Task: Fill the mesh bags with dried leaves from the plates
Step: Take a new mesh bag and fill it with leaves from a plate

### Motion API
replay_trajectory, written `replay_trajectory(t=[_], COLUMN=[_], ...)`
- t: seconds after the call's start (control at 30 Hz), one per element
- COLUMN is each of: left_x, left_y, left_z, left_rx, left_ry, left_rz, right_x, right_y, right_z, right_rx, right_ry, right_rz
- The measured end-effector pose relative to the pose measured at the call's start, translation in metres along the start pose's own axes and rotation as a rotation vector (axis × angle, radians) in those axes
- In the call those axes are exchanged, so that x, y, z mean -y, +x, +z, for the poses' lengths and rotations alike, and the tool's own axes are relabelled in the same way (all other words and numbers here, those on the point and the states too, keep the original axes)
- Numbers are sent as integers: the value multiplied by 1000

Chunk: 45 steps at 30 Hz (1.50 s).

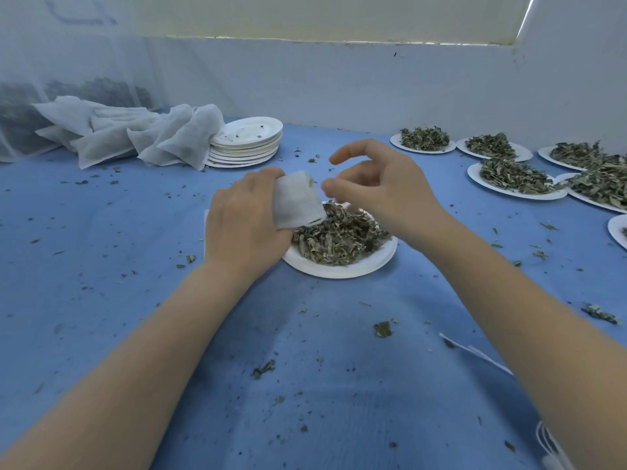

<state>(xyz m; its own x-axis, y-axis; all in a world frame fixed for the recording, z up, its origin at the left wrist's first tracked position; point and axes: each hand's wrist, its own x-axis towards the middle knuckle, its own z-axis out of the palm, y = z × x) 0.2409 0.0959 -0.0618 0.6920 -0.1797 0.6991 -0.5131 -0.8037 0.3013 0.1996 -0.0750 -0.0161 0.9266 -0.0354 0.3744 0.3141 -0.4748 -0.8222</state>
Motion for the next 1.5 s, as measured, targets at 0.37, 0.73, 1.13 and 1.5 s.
replay_trajectory(t=[0.37,0.73,1.13,1.5], left_x=[5,2,-7,-14], left_y=[0,-1,-4,-5], left_z=[-1,-1,2,-2], left_rx=[21,42,39,47], left_ry=[48,75,114,-86], left_rz=[-21,3,107,14], right_x=[-4,4,15,15], right_y=[-3,3,-2,-3], right_z=[2,-19,-7,5], right_rx=[423,156,119,245], right_ry=[-864,-701,-471,-242], right_rz=[97,-13,-183,-166])
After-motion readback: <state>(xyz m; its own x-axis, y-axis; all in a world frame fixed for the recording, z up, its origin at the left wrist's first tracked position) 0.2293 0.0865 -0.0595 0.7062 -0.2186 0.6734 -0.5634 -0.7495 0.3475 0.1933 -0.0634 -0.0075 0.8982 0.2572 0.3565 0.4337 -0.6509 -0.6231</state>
